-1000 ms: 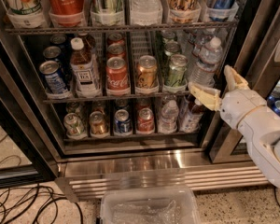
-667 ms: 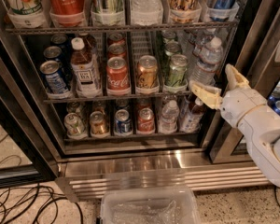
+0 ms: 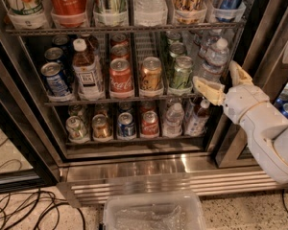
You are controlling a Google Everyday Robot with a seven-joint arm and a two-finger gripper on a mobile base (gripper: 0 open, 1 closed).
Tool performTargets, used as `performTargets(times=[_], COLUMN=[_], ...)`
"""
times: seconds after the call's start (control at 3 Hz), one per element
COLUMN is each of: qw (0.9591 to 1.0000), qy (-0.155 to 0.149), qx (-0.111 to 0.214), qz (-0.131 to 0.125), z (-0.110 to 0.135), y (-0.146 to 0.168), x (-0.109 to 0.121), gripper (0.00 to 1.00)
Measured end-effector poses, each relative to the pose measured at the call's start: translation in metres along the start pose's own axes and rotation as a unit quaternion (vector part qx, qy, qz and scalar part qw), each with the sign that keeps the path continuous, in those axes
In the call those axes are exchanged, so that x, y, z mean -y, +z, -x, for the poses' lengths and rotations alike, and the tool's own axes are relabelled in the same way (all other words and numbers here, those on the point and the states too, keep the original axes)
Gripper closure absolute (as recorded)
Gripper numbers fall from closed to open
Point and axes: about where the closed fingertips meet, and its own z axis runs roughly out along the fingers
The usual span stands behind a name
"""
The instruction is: Pick water bottle from middle shelf of fridge
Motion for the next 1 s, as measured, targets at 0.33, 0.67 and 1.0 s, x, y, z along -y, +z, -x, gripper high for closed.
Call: performTargets(times=[0.33,0.67,1.0], qw=[1.0000,1.0000,0.9999], qy=[0.002,0.001,-0.002], qx=[-0.001,-0.002,-0.005], qz=[-0.002,-0.004,-0.008], z=[-0.0022,-0.0040,-0.0068], y=[0.0042,0.0057,0.0075], x=[0.0013,0.0025,0.0060], gripper=[0.29,0.32,0.33])
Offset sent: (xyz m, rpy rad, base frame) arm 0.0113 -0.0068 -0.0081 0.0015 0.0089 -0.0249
